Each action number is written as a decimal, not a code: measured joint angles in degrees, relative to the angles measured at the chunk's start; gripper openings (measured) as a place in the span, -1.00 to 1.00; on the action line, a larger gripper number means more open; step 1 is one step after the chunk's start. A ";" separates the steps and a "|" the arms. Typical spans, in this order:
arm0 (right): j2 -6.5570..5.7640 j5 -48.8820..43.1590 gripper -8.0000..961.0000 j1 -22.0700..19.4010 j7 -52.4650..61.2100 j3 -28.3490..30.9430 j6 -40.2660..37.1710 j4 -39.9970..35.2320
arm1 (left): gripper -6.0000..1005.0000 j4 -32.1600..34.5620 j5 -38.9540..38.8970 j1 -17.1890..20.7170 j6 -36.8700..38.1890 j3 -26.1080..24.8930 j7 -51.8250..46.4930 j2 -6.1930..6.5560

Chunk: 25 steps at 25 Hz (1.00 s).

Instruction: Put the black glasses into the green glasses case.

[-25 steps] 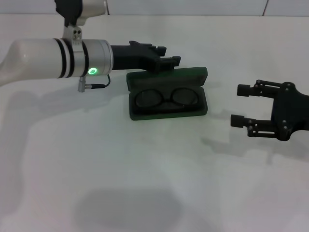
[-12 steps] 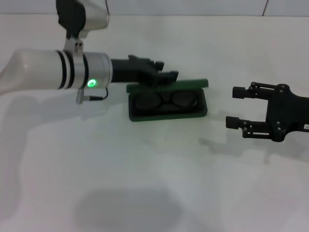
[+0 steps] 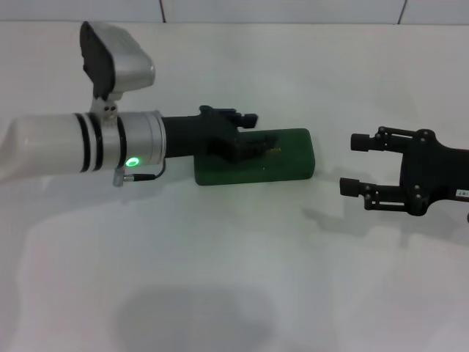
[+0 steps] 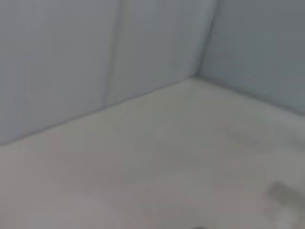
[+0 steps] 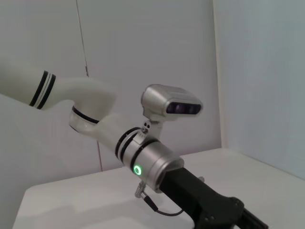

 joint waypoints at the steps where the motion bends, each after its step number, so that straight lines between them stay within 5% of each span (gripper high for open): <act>1: -0.01 -0.01 0.54 0.03 -0.02 -0.09 -0.24 0.00 | 0.12 0.31 -4.26 1.41 6.08 0.30 5.73 0.15; 7: 0.71 0.30 0.54 0.45 -2.96 -0.54 -5.33 -0.06 | 0.12 6.80 -10.04 8.63 32.79 0.08 19.18 1.29; 11: 1.07 0.93 0.56 0.77 -4.63 -0.91 -7.80 0.49 | 0.12 10.24 -9.55 12.68 43.20 0.38 21.78 2.28; 19: 1.24 3.59 0.65 2.10 -8.72 -0.96 -9.62 4.03 | 0.13 10.51 -9.04 15.16 45.49 0.42 18.94 3.16; 25: 1.20 4.09 0.72 4.35 -10.26 -2.45 -8.96 6.71 | 0.38 9.98 -8.25 15.38 43.74 0.07 20.12 2.75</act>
